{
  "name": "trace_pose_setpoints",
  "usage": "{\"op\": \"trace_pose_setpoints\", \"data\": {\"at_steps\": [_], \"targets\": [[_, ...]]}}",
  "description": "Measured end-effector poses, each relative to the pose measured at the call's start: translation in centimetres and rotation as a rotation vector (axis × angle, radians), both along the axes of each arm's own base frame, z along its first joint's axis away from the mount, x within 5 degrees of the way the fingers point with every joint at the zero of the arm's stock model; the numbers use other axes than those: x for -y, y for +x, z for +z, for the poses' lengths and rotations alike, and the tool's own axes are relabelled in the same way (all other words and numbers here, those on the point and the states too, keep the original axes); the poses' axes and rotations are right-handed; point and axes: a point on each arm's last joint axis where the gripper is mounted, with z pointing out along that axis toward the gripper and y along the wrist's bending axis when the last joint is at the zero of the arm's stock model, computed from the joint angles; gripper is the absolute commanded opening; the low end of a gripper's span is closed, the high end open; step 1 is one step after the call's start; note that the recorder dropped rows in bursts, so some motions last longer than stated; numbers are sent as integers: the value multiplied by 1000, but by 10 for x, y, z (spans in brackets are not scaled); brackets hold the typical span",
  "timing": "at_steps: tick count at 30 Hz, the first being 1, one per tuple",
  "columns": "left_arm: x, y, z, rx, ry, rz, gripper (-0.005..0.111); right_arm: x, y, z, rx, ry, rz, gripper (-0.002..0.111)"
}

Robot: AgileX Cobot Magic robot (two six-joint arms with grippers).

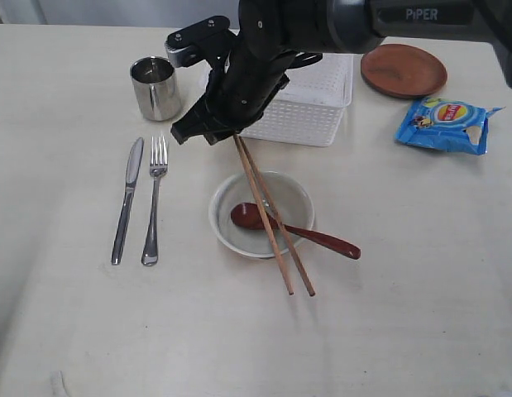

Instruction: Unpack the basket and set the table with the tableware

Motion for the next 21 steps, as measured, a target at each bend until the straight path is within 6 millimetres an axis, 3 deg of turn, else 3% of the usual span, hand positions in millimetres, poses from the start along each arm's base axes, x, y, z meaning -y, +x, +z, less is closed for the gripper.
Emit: {"op": "trace_pose_setpoints", "data": {"at_steps": [21], "targets": [[0,0,0,0,0,0,0,2,-4,-2,-44,-31,3,32]]}}
